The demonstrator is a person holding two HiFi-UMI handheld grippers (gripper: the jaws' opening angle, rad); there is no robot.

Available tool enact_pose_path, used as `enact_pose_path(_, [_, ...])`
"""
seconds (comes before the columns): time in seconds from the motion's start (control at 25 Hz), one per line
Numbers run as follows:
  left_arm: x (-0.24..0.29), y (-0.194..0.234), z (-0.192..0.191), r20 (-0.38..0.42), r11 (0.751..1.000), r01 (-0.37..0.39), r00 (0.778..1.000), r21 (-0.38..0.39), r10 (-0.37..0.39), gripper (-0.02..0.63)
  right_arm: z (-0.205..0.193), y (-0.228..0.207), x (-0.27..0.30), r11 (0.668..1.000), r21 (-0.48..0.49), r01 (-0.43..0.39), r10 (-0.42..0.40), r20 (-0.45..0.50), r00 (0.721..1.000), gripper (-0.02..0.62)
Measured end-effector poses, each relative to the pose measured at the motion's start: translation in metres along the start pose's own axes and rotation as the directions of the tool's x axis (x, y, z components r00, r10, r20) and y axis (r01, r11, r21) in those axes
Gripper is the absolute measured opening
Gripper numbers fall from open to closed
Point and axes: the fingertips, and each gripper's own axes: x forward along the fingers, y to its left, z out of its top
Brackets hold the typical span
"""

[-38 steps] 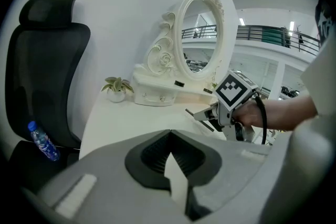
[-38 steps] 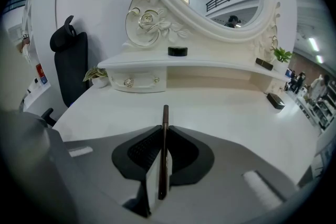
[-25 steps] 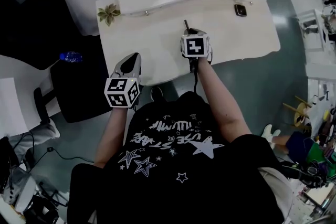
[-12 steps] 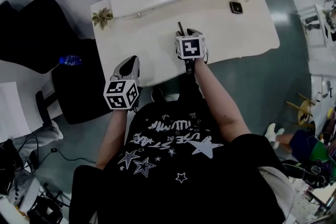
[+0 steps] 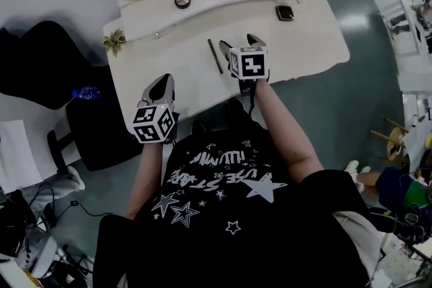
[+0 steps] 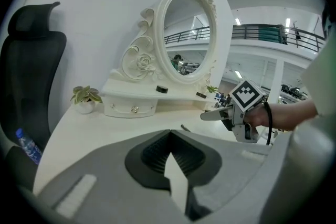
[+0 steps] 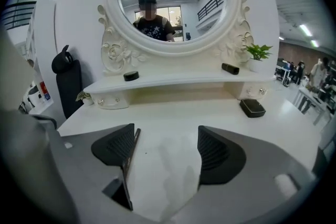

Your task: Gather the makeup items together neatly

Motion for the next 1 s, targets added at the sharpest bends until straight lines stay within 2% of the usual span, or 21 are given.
enact_pose_path(0.32, [0.040, -0.044, 0.011, -0.019, 0.999, 0.022, 1.000, 0.042, -0.021, 0.002, 0.002, -0.104, -0.010, 0.990, 0.087, 0.115, -0.116, 0.015, 0.993, 0.426])
enact_pose_path(0.64, [0.080, -0.080, 0.030, -0.024, 0.997, 0.032, 0.999, 0.067, -0.031, 0.000, 0.008, -0.195, -0.007, 0.973, 0.113, 0.203, -0.204, -0.002, 0.979, 0.423])
enact_pose_path(0.84, [0.098, -0.087, 0.038, -0.012, 0.998, -0.012, 1.000, 0.057, 0.013, 0.000, 0.010, -0.230, 0.007, 0.973, 0.107, 0.207, -0.205, -0.031, 0.978, 0.425])
enact_pose_path(1.0, [0.105, -0.084, 0.036, -0.001, 0.996, -0.084, 0.996, 0.018, 0.084, 0.002, 0.011, -0.251, 0.024, 0.976, 0.106, 0.193, -0.188, -0.056, 0.981, 0.425])
